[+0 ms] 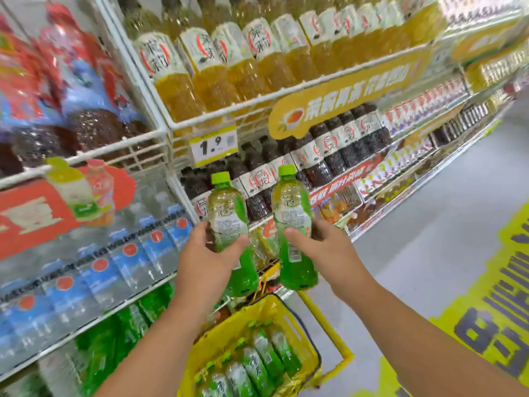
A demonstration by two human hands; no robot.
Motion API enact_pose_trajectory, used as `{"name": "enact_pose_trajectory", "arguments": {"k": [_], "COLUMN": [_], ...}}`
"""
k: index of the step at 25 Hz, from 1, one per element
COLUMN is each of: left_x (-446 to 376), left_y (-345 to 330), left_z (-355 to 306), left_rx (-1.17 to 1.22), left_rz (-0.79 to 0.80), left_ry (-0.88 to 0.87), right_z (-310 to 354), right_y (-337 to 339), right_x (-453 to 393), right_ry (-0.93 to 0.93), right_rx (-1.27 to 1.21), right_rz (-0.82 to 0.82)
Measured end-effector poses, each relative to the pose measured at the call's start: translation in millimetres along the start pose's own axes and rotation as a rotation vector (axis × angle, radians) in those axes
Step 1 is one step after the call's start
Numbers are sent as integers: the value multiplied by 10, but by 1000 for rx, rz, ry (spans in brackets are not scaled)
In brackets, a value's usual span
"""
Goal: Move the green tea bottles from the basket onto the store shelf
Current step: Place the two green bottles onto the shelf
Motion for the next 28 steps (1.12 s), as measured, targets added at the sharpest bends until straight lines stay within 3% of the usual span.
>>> {"name": "enact_pose_trajectory", "arguments": {"k": [6,14,21,28], "left_x": [120,289,622,1271], "left_y": [491,992,1573,2593], "left_z": [-942,-1482,-1364,-967], "left_rx": [38,101,105,77], "left_rz": [-69,-185,-317,-477], "left_ry": [-97,-133,-77,-7], "right_z": [962,1627,1799,1752], "right_y": [97,-45,-583,-1578], "right_x": [193,283,471,1152], "right_ry": [103,214,246,243], "right_rx": [-30,7,20,-2], "right_rz": [-23,97,266,434]}}
Point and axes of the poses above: each hand's wrist, its own x-axis away from the middle knuckle, its own y-axis out of the back of the hand, z = x × y, the point moved 7 cm from there along -x, towards the middle knuckle, and after that the axes turned 2 degrees about -z, right-handed, at the moved point
